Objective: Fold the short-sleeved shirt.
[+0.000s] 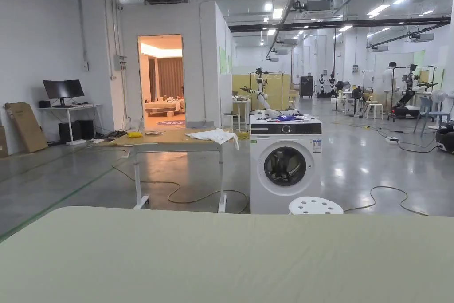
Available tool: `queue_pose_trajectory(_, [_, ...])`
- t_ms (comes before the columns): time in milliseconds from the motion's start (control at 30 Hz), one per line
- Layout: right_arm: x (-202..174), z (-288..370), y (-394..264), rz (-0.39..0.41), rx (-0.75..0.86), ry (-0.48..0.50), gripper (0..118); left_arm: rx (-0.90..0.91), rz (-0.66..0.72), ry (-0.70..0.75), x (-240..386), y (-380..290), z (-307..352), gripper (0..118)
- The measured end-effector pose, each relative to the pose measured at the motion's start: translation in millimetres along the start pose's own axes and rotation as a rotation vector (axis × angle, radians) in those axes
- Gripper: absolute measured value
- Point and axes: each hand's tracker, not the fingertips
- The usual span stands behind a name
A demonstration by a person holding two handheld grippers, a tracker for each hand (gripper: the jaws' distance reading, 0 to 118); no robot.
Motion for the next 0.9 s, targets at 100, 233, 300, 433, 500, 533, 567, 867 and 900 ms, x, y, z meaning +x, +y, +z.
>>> queue_pose_trajectory(100, [1,1,1,0.008,-0.001,-0.001,0,-0.016,0.029,-0.014,-2,1,-6,0])
queue_pose_trajectory(233, [3,2,1,0.004,-0.003,-0.001,0,-0.012,0.033,-0.006,-1,2,-7,0])
queue_pose_trajectory(300, [5,2,1,-0.008,-0.005,0.001,0,-0.011,0.026,-0.009,-2,2,-8,0])
queue_pose_trajectory(433, [7,1,3,-0.021,-0.008,-0.004,0,-0.013,0.018,0.004,-4,2,-9,0])
queue_pose_trajectory(500, [7,1,3,-0.014,-0.009,-0.01,0,-0.018,0.016,0.012,-6,2,-10,0])
queue_pose_trajectory(533, [7,1,3,-0.009,-0.009,-0.01,0,-0.02,0.012,0.014,-7,1,-11,0])
queue_pose_trajectory(567, [6,0,4,-0.001,-0.012,-0.009,0,-0.022,0.004,0.016,-7,1,-12,0])
queue_pose_trajectory(867, [-24,-10,1,0.752,-0.019,0.048,0,-0.045,-0.865,-0.101,8,-50,-18,0])
queue_pose_trajectory(900, [-31,-11,-8,0.919,-0.022,0.053,0,-0.055,-1.053,-0.103,7,-68,-19,0])
